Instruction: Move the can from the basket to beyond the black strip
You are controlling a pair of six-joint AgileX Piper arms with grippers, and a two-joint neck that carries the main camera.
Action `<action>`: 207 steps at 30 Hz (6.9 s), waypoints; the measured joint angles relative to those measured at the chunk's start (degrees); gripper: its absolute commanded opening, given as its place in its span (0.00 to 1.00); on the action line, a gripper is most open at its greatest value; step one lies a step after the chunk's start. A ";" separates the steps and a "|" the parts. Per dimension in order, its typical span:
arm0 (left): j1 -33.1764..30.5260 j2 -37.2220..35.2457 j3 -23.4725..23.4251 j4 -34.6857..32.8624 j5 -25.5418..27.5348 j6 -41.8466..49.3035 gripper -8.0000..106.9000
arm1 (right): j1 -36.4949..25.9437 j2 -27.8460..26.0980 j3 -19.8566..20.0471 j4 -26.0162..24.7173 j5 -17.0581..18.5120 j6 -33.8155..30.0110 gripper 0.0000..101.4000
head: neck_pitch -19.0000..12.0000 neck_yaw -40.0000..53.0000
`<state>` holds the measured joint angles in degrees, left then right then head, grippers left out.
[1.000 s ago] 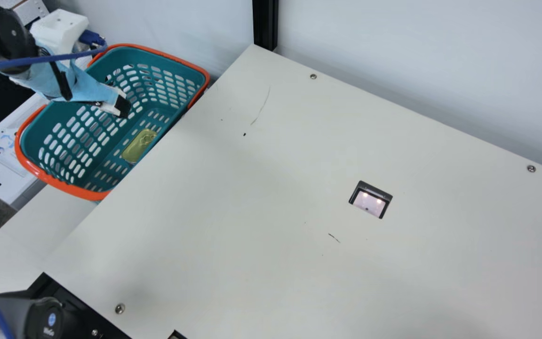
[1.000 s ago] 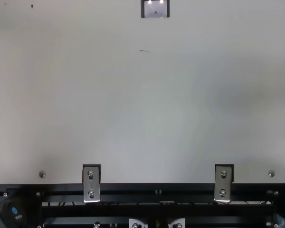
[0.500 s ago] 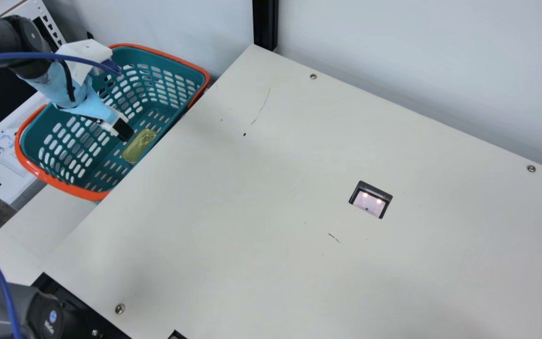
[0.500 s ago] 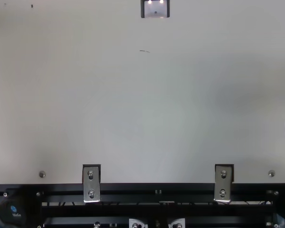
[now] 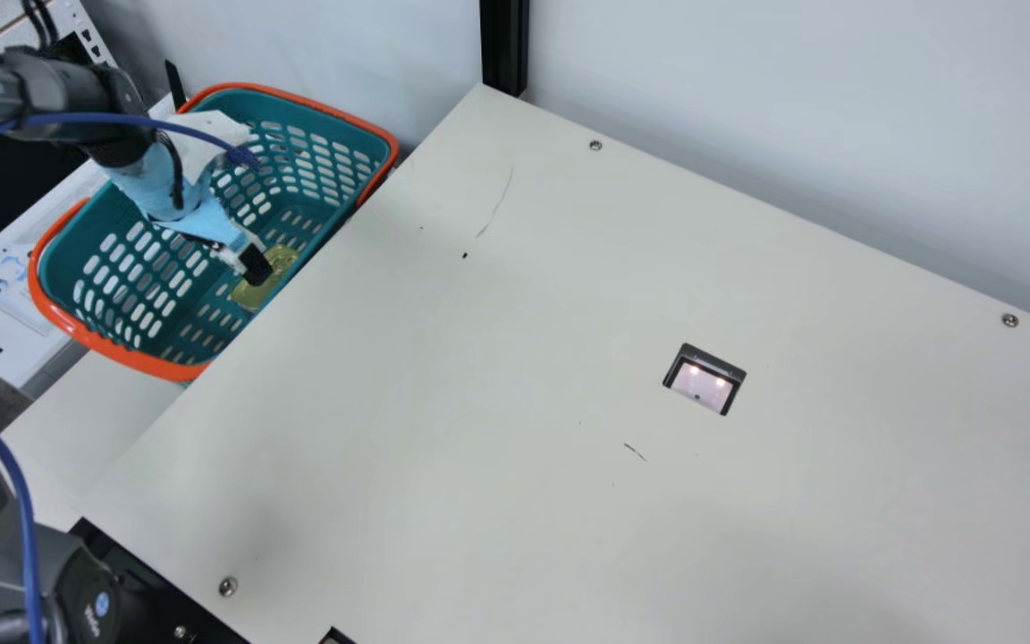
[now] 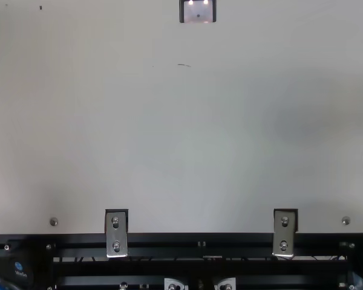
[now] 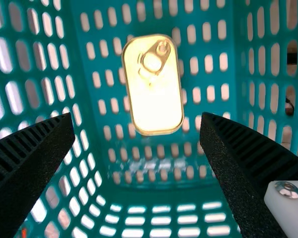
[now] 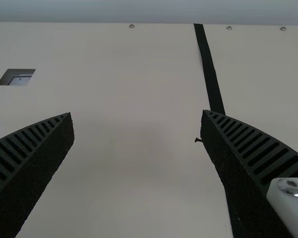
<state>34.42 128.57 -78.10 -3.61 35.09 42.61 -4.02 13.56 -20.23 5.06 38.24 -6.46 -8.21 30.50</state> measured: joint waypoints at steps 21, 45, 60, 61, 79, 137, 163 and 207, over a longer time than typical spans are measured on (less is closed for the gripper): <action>-4.70 10.26 -8.97 2.79 2.18 -17.29 0.85 | 0.00 0.00 0.00 0.00 0.00 0.00 1.00 | -0.29 0.00; -2.86 18.16 -15.17 2.44 2.89 -16.57 0.85 | 0.00 0.00 0.00 0.00 0.00 0.00 1.00 | 0.00 0.00; -1.68 17.41 -13.72 -3.37 0.63 -11.17 0.16 | 0.00 0.00 0.00 0.00 0.00 0.00 1.00 | 0.00 0.00; -1.56 16.43 -13.03 -4.29 0.34 -10.69 0.16 | 0.00 0.00 0.00 0.00 0.00 0.00 1.00 | 0.00 0.00; -0.04 -10.33 2.42 -19.96 -7.50 -4.18 0.16 | 0.00 0.00 0.00 0.00 0.00 0.00 1.00 | 0.00 0.00; -15.17 -56.82 3.38 -17.61 31.96 -38.91 0.16 | 0.00 0.00 0.00 0.00 0.00 0.00 1.00 | -0.29 0.00; -31.65 -58.48 15.13 -24.27 34.80 -62.60 0.16 | 0.00 0.00 0.00 0.00 0.00 0.00 1.00 | 0.00 0.29; -28.46 -54.41 20.30 -42.96 34.76 -71.03 0.16 | 0.00 0.00 0.00 0.00 0.00 0.00 1.00 | 0.00 0.29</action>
<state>5.96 74.16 -57.80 -46.57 69.85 -28.42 -4.02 13.56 -20.23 5.06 38.24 -6.46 -8.21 30.79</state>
